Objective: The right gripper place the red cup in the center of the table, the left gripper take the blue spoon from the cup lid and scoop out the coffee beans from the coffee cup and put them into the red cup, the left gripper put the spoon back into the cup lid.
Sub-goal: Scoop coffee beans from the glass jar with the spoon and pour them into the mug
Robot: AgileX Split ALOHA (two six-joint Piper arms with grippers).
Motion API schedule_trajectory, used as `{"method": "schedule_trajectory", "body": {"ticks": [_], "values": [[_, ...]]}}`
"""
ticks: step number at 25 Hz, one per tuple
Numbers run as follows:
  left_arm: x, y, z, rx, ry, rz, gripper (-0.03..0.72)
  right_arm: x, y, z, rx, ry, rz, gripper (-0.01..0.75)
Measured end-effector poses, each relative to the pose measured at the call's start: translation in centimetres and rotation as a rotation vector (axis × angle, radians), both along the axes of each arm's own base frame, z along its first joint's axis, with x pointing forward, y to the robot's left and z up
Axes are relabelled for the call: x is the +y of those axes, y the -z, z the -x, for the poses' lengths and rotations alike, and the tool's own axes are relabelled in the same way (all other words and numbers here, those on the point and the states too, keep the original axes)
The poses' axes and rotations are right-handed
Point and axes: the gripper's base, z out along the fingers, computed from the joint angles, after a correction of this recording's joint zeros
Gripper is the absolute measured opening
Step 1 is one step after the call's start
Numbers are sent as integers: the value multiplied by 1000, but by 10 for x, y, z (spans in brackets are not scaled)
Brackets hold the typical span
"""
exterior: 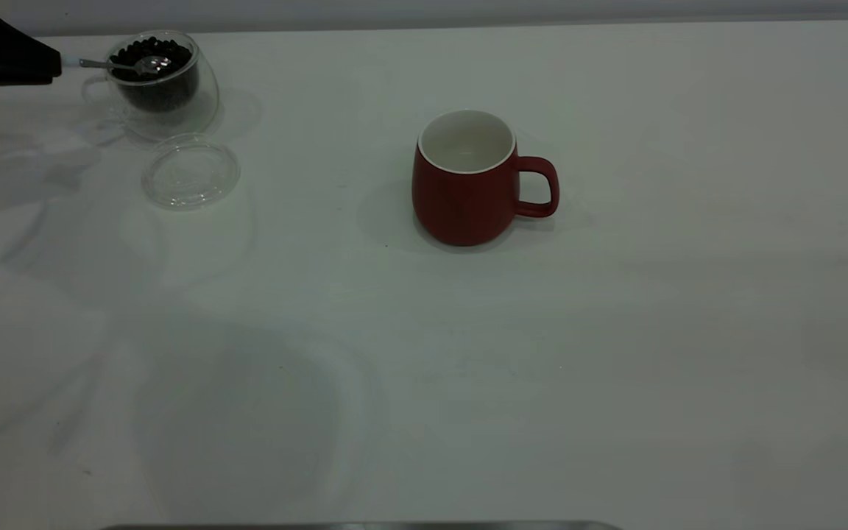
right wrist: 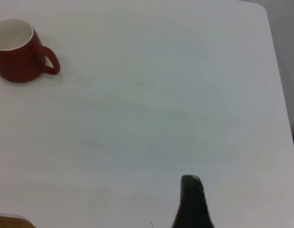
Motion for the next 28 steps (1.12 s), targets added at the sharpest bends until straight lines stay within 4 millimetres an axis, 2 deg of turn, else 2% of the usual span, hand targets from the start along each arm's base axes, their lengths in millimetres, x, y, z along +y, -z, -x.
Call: {"method": "schedule_trajectory", "body": {"ticks": [16,22,28], "values": [[-2,0,1,231,-219,218,121,0,0,0,0,0,0,591],[-2,-1,1,265,-244,254,121,0,0,0,0,0,0,591],[11,-5,6,262,-268,326,120,0,0,0,0,0,0,591]]}}
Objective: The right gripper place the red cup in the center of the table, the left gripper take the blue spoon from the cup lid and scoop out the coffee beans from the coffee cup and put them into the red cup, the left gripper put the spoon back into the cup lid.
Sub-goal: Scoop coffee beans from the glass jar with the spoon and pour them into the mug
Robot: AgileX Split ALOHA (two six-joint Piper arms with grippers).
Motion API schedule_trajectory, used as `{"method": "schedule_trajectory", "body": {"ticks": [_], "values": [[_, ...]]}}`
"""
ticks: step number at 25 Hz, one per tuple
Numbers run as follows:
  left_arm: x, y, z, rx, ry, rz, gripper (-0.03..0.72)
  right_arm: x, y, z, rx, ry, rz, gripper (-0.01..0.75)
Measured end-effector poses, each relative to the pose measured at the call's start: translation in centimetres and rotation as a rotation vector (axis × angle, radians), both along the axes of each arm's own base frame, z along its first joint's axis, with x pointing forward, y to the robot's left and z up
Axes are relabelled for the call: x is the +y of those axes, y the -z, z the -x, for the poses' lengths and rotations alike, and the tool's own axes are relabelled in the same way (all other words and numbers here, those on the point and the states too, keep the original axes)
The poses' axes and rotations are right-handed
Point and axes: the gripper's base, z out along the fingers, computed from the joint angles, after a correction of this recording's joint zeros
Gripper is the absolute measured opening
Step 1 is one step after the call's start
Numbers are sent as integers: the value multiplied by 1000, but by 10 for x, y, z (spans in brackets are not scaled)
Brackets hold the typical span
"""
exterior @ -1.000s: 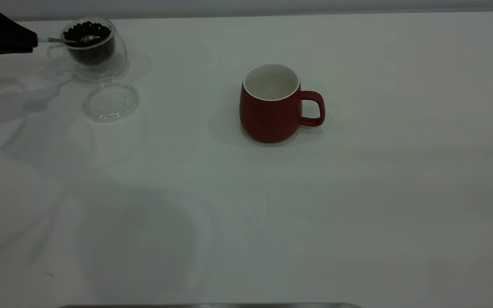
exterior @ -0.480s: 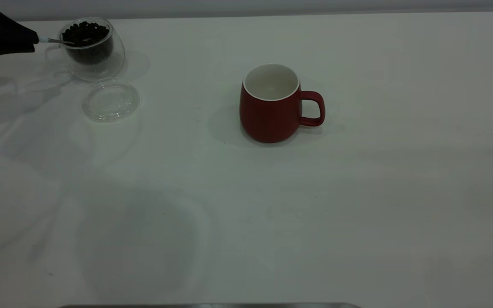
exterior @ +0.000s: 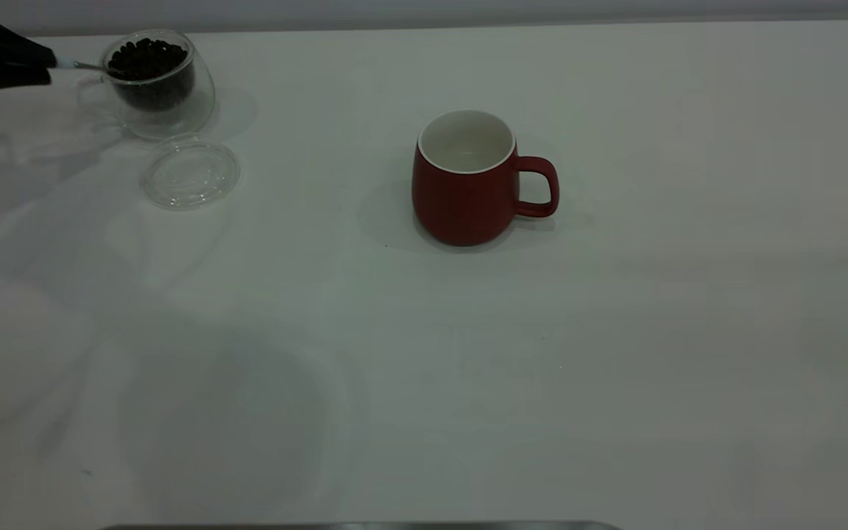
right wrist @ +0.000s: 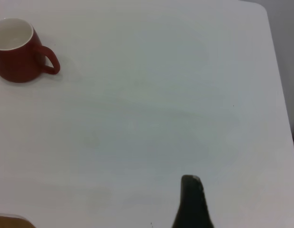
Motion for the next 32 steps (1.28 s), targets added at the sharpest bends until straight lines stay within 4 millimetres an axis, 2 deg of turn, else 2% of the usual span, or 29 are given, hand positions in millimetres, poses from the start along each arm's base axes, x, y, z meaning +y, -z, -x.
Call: {"method": "schedule_trajectory", "body": {"ticks": [3,7,32], "values": [[13,-2,4,-5,-27,34,121,0,0,0,0,0,0,591],[19,-4,7,-10,-35,61,121,0,0,0,0,0,0,591],[8,-18,17,-38,108,242,121,0,0,0,0,0,0,591]]}}
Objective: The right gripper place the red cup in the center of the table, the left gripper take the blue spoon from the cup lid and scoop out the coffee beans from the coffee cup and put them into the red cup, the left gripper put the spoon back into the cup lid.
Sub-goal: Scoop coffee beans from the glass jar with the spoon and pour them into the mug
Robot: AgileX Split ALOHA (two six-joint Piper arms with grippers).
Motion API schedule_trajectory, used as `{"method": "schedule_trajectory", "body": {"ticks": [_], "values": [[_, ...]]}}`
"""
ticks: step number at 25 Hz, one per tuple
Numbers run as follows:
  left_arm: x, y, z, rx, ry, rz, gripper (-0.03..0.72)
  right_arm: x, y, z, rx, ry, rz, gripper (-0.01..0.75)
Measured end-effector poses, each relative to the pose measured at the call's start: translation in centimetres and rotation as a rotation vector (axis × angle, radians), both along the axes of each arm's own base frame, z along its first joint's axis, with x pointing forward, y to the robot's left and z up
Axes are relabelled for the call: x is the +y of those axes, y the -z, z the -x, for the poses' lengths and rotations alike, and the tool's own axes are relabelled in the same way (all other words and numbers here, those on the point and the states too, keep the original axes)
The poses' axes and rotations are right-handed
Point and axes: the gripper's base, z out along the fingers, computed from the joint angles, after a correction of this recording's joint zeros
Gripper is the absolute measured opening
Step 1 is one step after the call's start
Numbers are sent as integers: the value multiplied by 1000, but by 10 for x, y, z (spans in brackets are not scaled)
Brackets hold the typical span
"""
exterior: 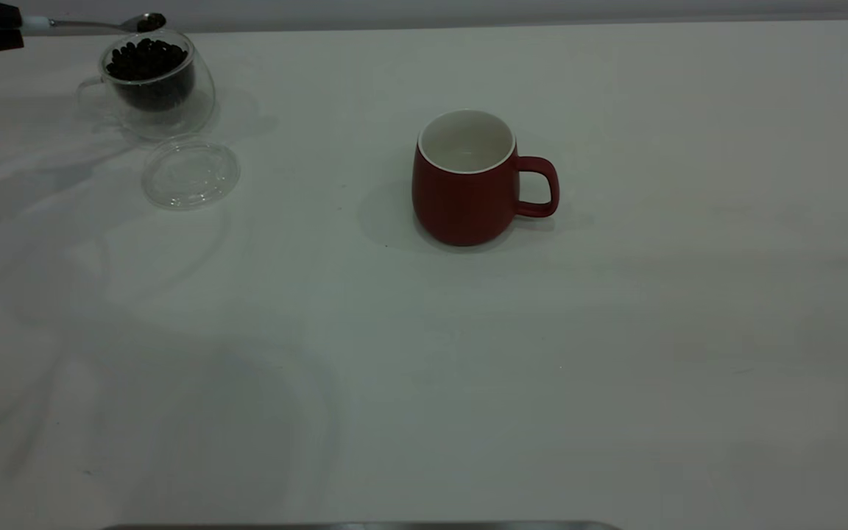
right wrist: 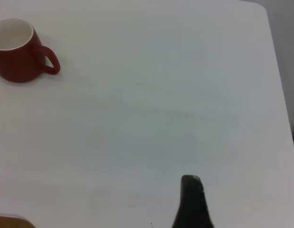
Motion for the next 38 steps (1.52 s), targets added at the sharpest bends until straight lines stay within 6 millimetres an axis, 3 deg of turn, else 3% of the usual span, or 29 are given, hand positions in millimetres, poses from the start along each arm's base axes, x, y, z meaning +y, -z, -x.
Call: {"method": "schedule_trajectory", "body": {"ticks": [11,38], "values": [[-7,-1,-1,-3,26,12,121,0,0,0,0,0,0,591],[-141,-1,-17,-1,340,10,121,0,0,0,0,0,0,591]]}}
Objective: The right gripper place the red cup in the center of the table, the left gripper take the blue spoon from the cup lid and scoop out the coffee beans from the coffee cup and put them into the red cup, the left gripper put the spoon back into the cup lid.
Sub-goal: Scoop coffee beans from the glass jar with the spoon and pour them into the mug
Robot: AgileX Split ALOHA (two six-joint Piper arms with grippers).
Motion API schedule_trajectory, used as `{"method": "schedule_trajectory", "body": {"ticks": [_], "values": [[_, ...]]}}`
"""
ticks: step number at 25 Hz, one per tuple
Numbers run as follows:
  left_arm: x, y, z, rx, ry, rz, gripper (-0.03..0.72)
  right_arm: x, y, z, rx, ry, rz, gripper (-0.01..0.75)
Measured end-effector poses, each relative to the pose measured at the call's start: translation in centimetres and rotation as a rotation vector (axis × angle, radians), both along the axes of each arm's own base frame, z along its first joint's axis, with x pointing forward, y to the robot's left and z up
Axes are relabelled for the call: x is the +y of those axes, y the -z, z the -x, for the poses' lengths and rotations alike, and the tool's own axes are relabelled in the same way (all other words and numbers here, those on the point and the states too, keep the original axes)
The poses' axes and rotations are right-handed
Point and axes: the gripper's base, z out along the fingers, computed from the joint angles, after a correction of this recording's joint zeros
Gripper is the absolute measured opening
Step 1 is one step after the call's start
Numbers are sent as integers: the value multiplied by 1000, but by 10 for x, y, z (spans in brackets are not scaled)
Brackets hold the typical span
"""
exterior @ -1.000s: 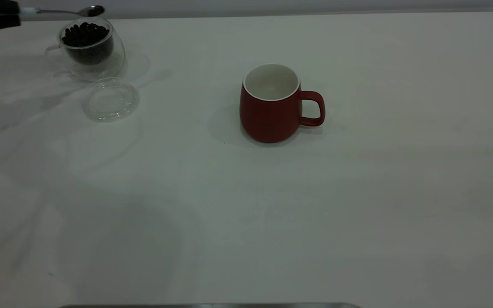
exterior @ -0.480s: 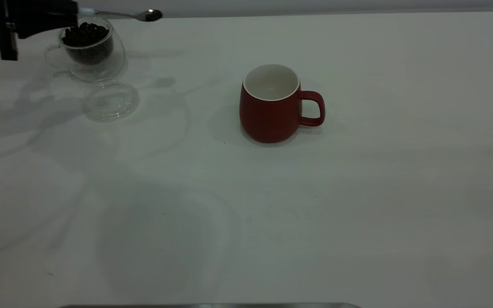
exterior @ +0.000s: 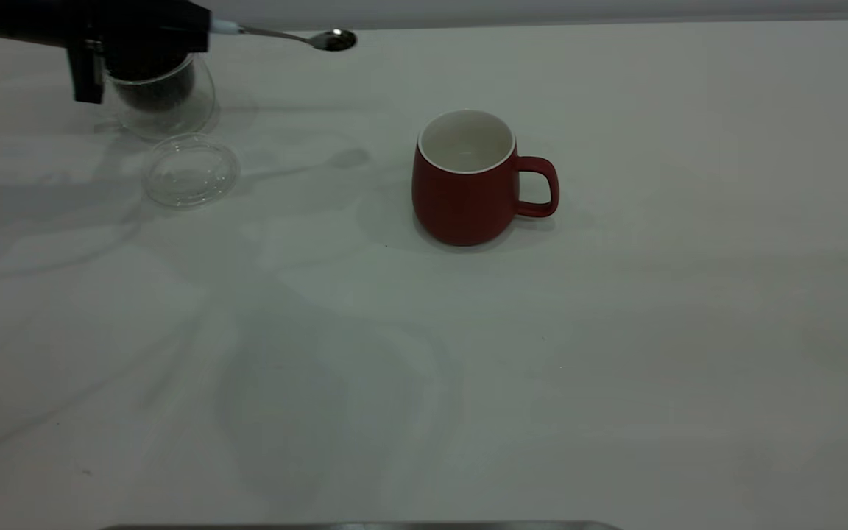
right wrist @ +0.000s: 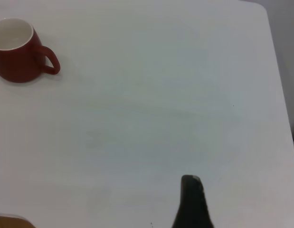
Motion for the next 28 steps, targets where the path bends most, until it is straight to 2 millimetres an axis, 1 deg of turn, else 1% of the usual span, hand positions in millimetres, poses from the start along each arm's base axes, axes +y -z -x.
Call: {"method": "schedule_trajectory", "body": {"ticks": [7,18,21,28], "values": [[-29,0,2,1,67,0,121,0,0,0,0,0,0,591],[-68,0,8,1,158,0,121,0,0,0,0,0,0,591],[-74,0,10,-1,176,-2,121,0,0,0,0,0,0,591],[-74,4,14,-3,230,-45,121,0,0,0,0,0,0,591]]}}
